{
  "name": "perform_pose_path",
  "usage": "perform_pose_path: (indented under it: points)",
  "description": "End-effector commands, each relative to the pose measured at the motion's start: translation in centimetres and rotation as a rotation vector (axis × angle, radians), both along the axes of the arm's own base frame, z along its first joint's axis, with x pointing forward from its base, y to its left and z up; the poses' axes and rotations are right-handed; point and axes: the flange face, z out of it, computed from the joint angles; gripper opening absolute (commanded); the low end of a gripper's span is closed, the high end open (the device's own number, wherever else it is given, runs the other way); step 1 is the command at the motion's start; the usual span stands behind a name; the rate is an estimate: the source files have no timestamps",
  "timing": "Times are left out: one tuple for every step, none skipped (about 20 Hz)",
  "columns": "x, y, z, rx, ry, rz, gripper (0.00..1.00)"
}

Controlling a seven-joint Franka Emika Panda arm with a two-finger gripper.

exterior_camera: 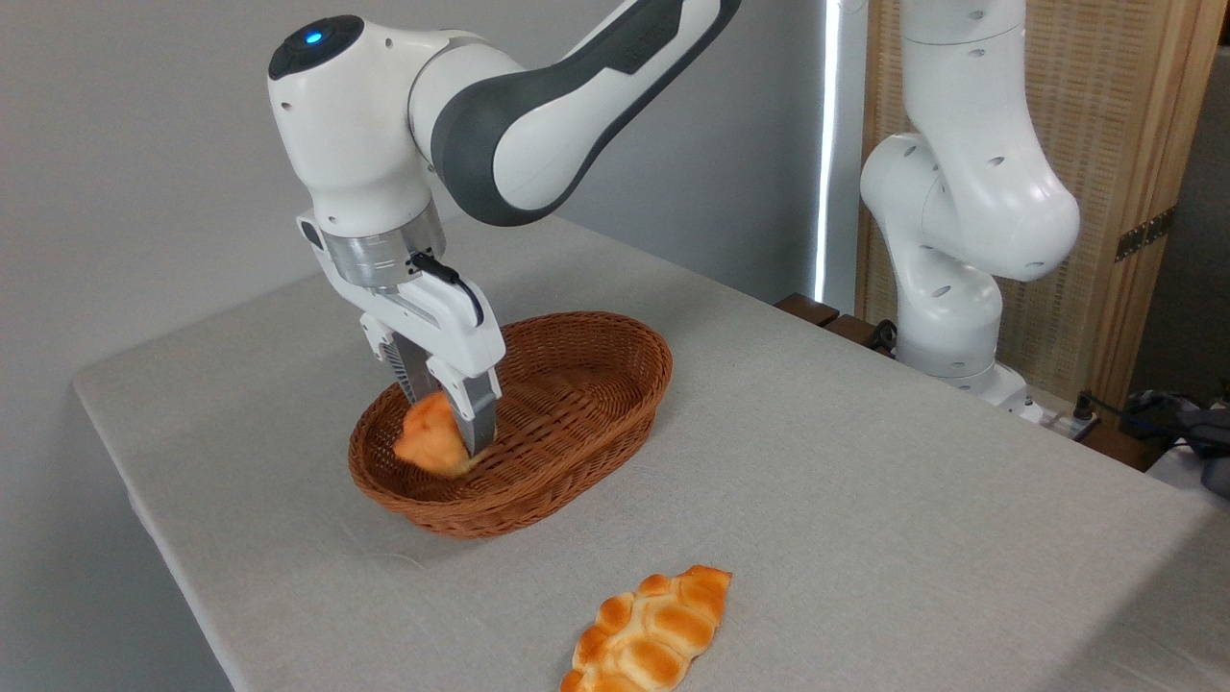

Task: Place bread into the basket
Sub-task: 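Lift the bun and carry it over the basket, lowering inside, then open the gripper to release the bun in the basket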

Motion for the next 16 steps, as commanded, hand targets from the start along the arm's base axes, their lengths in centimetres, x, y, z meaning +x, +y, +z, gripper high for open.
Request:
perform_pose_path:
  points:
    - [-0.1, -0.2, 0.2, 0.015, -0.01, 0.008, 1.0]
    - [-0.1, -0.1, 0.2, 0.016, -0.009, 0.009, 1.0]
    - [-0.1, -0.1, 0.3, 0.015, -0.009, 0.007, 1.0]
    - [-0.1, -0.1, 0.5, 0.016, -0.011, 0.006, 1.0]
    - [-0.2, 0.0, 0.9, 0.018, -0.015, 0.003, 1.0]
    - [-0.3, 0.0, 1.3, 0.017, -0.021, 0.003, 1.0]
    - [-0.2, 0.0, 1.8, 0.015, -0.028, 0.005, 1.0]
    - [-0.2, 0.2, 2.6, 0.014, -0.039, 0.007, 1.0]
    - [0.0, 0.8, 3.9, 0.024, -0.057, 0.01, 1.0]
    - [0.2, 1.3, 5.0, 0.039, -0.071, 0.009, 1.0]
    - [0.5, 2.0, 6.1, 0.045, -0.082, 0.015, 1.0]
    - [0.9, 3.4, 7.0, 0.047, -0.084, 0.031, 1.0]
    - [1.2, 5.0, 7.8, 0.049, -0.089, 0.041, 1.0]
    - [1.4, 6.1, 8.5, 0.049, -0.098, 0.036, 1.0]
    - [1.6, 7.1, 9.2, 0.048, -0.112, 0.022, 1.0]
    - [1.8, 8.4, 10.0, 0.049, -0.121, 0.012, 1.0]
